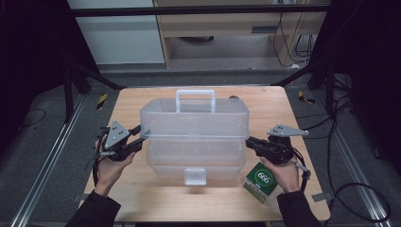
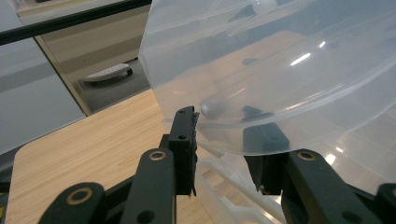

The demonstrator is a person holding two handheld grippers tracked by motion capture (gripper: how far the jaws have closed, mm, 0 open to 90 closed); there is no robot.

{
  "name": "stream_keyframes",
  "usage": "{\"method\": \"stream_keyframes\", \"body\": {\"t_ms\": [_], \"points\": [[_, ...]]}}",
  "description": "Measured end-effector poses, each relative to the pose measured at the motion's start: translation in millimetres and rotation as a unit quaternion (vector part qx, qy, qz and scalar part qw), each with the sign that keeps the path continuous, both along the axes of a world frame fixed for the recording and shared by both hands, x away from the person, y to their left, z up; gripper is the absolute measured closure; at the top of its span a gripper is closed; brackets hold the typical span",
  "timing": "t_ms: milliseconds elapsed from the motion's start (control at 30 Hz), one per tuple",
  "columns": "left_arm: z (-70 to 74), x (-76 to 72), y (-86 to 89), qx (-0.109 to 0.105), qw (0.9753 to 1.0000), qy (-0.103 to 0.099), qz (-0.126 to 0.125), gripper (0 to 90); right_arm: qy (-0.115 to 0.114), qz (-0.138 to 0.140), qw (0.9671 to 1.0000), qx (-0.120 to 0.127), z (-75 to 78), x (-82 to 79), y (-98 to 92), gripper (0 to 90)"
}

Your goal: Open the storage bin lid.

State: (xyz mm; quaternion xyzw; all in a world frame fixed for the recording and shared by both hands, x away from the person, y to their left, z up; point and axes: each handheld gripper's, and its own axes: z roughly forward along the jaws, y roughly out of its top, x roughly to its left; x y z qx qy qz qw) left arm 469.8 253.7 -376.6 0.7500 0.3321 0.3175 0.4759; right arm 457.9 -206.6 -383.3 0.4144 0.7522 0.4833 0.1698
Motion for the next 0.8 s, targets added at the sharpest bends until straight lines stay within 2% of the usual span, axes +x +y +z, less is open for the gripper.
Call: {"method": "stream_keyframes", "body": {"t_ms": [167, 367, 433, 600, 800], "points": [[-0.3, -0.2, 0.0, 0.000, 1.0000, 0.000, 0.000, 65.3, 0.024, -0.010, 0.9994, -0.025, -10.9, 4.5, 1.6, 75.7], [-0.2, -0.2, 0.1, 0.000, 1.0000, 0.002, 0.000, 65.2, 0.048, -0.006, 0.9983, -0.033, -19.2, 8.0, 5.9, 73.7], [-0.2, -0.2, 0.1, -0.001, 1.0000, 0.002, 0.001, 65.2, 0.055, -0.006, 0.9975, -0.043, -21.9, 9.1, 7.8, 73.8], [0.0, -0.1, -0.1, -0.004, 1.0000, 0.002, 0.003, 65.3, 0.066, -0.007, 0.9966, -0.049, -26.1, 10.9, 9.9, 74.3], [-0.1, 0.1, 0.1, -0.009, 0.9999, 0.002, 0.005, 65.5, 0.076, -0.009, 0.9961, -0.043, -27.9, 12.6, 9.7, 75.4]]}}
